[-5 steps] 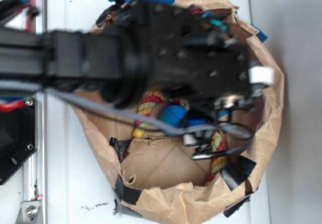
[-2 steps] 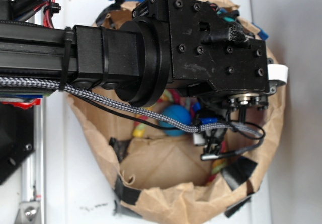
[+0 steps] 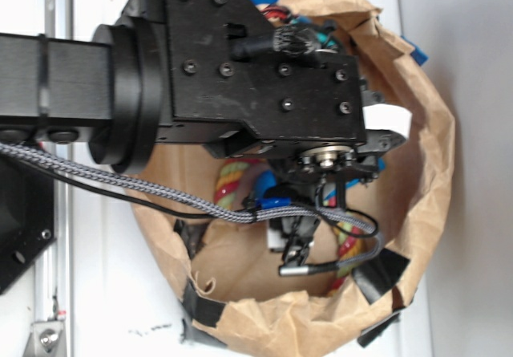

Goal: Grab the blue ball.

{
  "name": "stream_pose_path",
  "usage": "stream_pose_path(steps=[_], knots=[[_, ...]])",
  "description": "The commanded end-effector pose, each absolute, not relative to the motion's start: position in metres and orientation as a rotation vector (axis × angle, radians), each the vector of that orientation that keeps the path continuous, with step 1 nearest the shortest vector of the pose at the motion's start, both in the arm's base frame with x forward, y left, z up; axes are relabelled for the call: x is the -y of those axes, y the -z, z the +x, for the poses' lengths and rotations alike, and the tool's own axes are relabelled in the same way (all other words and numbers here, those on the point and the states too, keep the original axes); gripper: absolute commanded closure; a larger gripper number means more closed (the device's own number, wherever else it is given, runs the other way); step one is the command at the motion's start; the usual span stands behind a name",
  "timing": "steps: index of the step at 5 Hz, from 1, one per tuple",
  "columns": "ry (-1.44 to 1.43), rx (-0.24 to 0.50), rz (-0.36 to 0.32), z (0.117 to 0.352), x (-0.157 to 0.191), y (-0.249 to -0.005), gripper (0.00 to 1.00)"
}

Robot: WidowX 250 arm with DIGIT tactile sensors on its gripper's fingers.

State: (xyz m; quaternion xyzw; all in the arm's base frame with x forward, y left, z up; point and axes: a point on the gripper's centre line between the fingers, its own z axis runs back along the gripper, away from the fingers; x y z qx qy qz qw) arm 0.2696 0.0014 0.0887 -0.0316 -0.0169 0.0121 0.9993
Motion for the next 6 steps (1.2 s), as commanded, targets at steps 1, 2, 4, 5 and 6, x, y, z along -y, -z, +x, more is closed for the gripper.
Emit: stream_pose_path(steps=[1,2,4,5,6], knots=[[-0.04,0.08,-0.081,0.28,0.01,-0.094,0.0],[-0.05,0.092,-0.063,0.28,0.012,-0.089,0.0],[-0.068,0.117,-0.068,0.286,0.011,-0.081,0.0],[-0.054,0.105,-0.058,0.287,0.012,-0.075,0.0],[-0.052,0.112,-0.053,0.286,0.012,-0.075,0.0]])
